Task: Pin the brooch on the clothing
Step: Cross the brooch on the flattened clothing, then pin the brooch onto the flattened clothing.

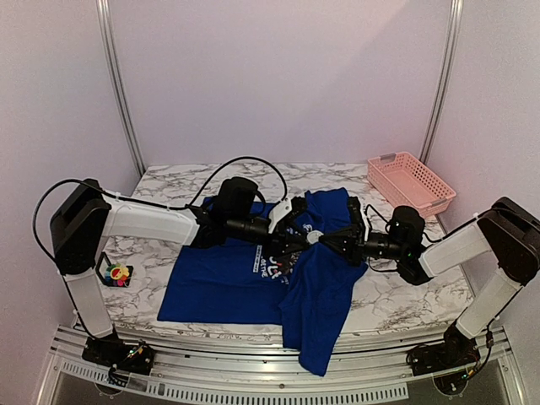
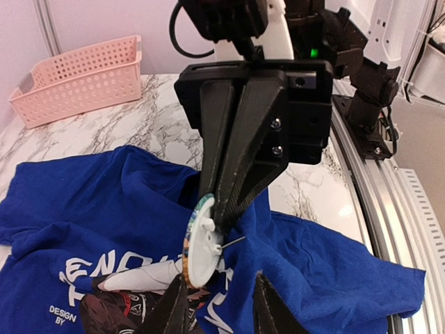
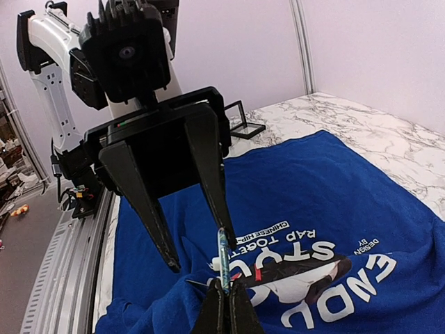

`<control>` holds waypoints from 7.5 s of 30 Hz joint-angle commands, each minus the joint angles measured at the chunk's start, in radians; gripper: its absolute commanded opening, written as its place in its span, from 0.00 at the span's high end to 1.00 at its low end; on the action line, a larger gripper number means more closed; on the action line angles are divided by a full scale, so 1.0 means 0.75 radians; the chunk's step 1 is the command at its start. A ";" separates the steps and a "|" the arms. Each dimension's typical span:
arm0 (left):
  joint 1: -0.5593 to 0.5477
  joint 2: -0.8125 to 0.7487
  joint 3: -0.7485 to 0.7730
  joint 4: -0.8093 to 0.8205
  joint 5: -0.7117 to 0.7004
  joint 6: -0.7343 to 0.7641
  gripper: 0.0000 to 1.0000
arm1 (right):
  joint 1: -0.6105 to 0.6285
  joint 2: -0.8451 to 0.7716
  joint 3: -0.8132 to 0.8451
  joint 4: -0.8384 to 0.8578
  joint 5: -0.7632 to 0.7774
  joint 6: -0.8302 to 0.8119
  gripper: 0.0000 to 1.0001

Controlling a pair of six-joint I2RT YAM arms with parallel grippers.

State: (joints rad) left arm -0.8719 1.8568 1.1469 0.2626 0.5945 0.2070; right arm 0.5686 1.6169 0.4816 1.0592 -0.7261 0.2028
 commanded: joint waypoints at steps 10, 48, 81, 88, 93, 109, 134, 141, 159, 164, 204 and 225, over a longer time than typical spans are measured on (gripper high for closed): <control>-0.056 -0.007 -0.073 0.062 -0.013 -0.025 0.67 | -0.012 -0.053 0.017 -0.022 0.069 0.022 1.00; -0.095 0.106 -0.014 0.232 -0.168 -0.077 1.00 | -0.012 -0.083 0.049 -0.003 -0.058 0.074 1.00; -0.085 -0.024 -0.016 0.135 -0.081 0.053 1.00 | 0.070 -0.291 -0.044 -0.449 0.369 -0.574 1.00; -0.085 -0.021 -0.012 0.117 -0.098 0.051 1.00 | 0.079 -0.286 -0.043 -0.404 0.298 -0.569 1.00; -0.083 -0.015 -0.008 0.117 -0.115 0.055 1.00 | 0.080 -0.285 -0.061 -0.341 0.200 -0.522 1.00; -0.080 -0.028 -0.020 0.137 -0.132 0.051 1.00 | 0.079 -0.245 -0.073 -0.292 0.149 -0.411 1.00; -0.075 -0.057 0.006 0.108 -0.042 -0.009 1.00 | 0.115 -0.386 -0.095 -0.463 0.397 -0.746 1.00; -0.075 -0.050 0.007 0.102 -0.070 -0.012 1.00 | 0.122 -0.389 -0.118 -0.389 0.296 -0.690 1.00; -0.079 -0.037 -0.006 0.123 -0.084 -0.018 1.00 | 0.122 -0.319 -0.117 -0.200 0.101 -0.505 1.00; -0.083 -0.030 -0.005 0.128 -0.091 -0.021 1.00 | 0.120 -0.293 -0.130 -0.082 0.039 -0.400 1.00; -0.103 -0.061 -0.087 0.054 -0.484 0.176 1.00 | 0.100 -0.242 -0.042 -0.012 -0.232 -0.156 1.00; -0.145 -0.054 -0.111 0.031 -0.705 0.354 1.00 | 0.098 -0.235 -0.027 -0.028 -0.233 -0.146 1.00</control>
State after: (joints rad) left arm -1.0103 1.7981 1.0943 0.3359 0.2512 0.4320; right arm 0.6094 1.4490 0.4332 0.9577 -0.7345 0.0669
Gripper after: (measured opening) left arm 0.009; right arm 0.014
